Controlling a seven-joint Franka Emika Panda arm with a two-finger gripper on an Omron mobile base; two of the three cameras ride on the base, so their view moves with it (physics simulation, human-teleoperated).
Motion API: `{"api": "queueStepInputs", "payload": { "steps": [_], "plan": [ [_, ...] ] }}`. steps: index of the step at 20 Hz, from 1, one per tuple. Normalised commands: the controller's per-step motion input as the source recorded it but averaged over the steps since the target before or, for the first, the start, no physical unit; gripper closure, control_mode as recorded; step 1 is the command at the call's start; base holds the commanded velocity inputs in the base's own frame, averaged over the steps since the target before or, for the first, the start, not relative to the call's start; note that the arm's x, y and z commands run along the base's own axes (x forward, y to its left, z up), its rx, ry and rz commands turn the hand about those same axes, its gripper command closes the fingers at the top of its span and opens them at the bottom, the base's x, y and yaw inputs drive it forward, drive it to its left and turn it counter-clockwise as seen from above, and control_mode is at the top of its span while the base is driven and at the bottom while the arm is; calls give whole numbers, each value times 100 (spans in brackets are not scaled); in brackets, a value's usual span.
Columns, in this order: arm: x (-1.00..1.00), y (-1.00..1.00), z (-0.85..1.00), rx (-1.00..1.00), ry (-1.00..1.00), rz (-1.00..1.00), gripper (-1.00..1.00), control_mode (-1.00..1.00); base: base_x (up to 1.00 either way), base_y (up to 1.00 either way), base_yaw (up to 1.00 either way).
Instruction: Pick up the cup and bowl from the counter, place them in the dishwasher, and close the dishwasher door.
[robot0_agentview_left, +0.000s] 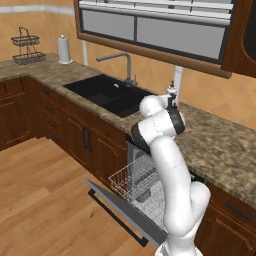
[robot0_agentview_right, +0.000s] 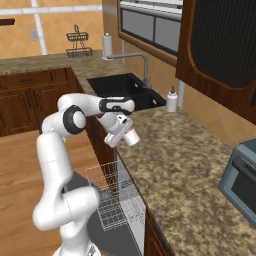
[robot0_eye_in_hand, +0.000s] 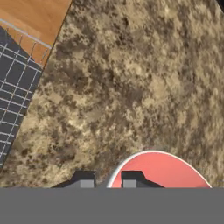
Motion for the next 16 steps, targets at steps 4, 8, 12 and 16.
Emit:
{"api": "queueStepInputs", "payload": {
  "steps": [4, 8, 12, 16],
  "plan": [
    [0, 0, 70, 6, 40, -3, 100, -100, 0, 0, 0],
    [-31, 25, 99, 10, 27, 0, 100, -100, 0, 0, 0],
    [-62, 76, 91, 10, 20, 0, 100, -100, 0, 0, 0],
    [-66, 100, 58, 5, 24, -1, 100, -100, 0, 0, 0]
  ]
}}
